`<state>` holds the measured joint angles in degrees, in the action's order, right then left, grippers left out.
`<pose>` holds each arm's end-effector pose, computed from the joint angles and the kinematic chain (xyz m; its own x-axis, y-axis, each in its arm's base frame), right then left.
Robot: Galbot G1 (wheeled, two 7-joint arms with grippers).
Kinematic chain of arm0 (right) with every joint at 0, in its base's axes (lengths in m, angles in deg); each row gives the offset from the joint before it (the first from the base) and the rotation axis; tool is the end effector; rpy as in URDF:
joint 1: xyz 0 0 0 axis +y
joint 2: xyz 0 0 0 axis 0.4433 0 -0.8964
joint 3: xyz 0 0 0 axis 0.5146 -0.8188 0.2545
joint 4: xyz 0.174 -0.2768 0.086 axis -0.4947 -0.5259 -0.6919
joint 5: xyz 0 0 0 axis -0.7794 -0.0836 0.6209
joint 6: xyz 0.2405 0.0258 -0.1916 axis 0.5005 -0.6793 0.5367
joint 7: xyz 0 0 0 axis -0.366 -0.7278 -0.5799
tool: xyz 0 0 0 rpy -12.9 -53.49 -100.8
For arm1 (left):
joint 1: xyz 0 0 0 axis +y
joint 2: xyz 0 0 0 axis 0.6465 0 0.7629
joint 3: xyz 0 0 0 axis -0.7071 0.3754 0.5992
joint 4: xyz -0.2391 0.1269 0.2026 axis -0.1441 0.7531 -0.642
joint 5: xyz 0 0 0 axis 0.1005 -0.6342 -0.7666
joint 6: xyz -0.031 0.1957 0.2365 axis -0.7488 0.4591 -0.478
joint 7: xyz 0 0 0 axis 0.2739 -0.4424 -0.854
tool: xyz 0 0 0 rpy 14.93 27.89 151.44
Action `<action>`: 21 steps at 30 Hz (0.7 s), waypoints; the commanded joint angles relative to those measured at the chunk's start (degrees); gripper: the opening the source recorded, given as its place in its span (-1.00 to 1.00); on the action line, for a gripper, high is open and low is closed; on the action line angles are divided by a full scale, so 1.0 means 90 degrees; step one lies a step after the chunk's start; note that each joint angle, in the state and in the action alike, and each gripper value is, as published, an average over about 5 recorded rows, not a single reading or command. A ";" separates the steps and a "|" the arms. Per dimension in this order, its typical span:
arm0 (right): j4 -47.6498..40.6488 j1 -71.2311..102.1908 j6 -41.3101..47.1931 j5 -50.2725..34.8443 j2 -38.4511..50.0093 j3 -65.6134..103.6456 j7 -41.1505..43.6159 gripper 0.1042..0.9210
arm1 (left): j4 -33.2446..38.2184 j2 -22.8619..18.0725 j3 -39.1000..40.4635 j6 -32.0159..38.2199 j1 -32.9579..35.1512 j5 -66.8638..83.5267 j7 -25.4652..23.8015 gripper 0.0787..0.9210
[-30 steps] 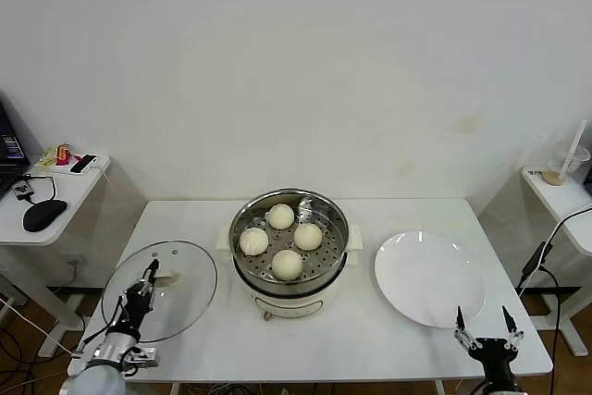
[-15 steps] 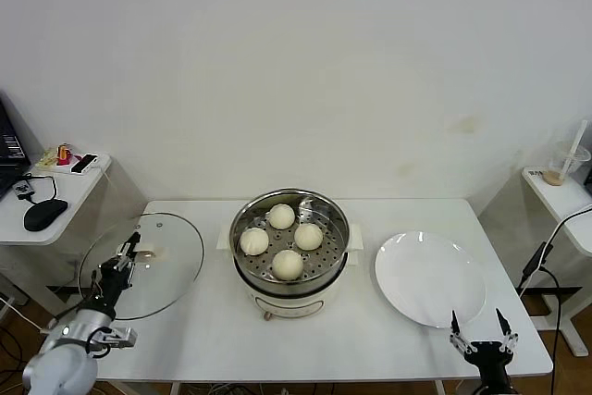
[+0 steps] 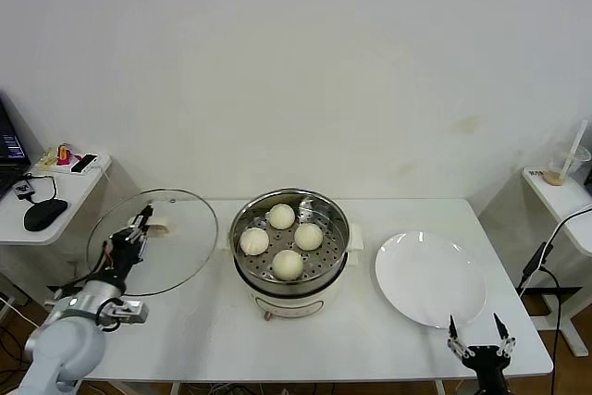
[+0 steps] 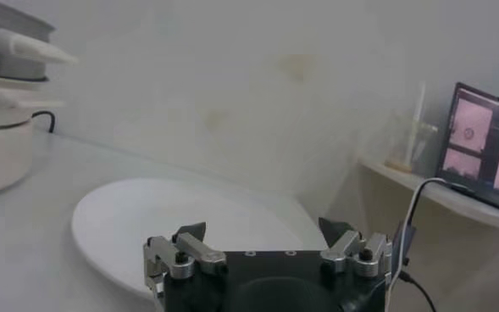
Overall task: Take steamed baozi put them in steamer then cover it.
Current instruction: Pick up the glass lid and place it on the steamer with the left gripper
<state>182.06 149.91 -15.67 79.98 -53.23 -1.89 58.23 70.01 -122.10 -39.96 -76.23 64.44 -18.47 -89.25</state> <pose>0.0841 -0.1200 -0.3798 -0.9781 0.1707 0.1187 0.1291 0.9461 -0.2969 0.2351 0.1545 -0.2444 -0.9938 0.1054 -0.0362 -0.0444 -0.0766 0.9961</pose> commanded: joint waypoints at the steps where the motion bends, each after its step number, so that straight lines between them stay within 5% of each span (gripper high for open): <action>1: 0.0002 -0.0014 0.0277 0.0225 -0.0077 -0.0156 -0.0115 0.76 | 0.0730 0.0022 0.1481 -0.1309 -0.0827 -0.0250 -0.0736 -0.86; 10: -0.0229 -0.0255 0.0346 0.0914 -0.0225 -0.0327 -0.0388 0.76 | 0.0364 -0.0519 0.2539 -0.1922 -0.1807 -0.0845 -0.1093 -0.86; 21: -0.0646 -0.0598 0.0386 0.1040 -0.0126 -0.0609 -0.0496 0.76 | 0.0104 -0.2050 0.3140 -0.2383 -0.2370 -0.2110 -0.1717 -0.86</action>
<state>178.81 146.71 -12.75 87.19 -54.52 -5.75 54.67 71.64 -130.16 -18.59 -92.89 48.57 -28.65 -100.07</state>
